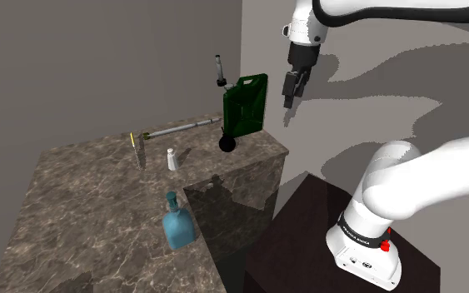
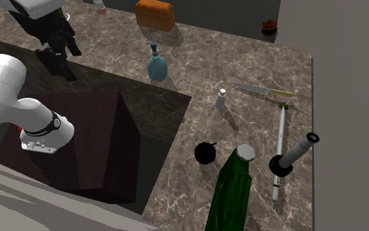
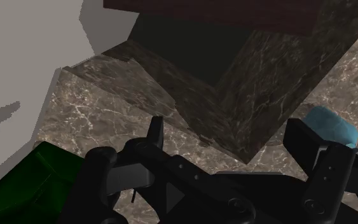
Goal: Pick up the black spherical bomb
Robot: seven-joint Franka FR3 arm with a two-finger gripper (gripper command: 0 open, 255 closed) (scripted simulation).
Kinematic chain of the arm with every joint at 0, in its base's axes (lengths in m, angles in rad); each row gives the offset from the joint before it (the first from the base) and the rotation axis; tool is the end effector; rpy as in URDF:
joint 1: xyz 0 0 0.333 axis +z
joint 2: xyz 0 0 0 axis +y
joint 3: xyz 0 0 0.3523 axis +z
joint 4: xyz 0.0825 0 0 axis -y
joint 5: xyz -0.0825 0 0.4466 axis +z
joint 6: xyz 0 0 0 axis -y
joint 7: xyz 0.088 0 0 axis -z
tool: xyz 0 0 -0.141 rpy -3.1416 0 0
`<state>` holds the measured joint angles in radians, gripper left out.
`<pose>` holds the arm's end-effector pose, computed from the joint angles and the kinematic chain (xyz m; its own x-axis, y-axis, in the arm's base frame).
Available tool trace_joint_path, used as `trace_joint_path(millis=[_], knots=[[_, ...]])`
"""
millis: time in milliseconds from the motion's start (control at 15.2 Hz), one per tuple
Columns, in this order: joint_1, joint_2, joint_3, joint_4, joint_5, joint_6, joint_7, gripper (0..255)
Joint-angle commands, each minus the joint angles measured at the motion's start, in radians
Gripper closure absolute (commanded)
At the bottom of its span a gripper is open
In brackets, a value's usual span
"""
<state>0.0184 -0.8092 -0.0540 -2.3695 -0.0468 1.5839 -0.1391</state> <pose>0.3388 -0.0227 0.5836 0.9926 0.1196 0.0216 0.1194 -0.9928 0.0108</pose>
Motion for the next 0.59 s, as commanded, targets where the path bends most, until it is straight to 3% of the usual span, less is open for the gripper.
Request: trace_joint_path(millis=[0,528], knots=[[0.0,0.0,0.0,0.0,0.0,0.0,0.0,0],[-0.003,0.239,-0.039,-0.011,-0.034,0.257,-0.042,0]])
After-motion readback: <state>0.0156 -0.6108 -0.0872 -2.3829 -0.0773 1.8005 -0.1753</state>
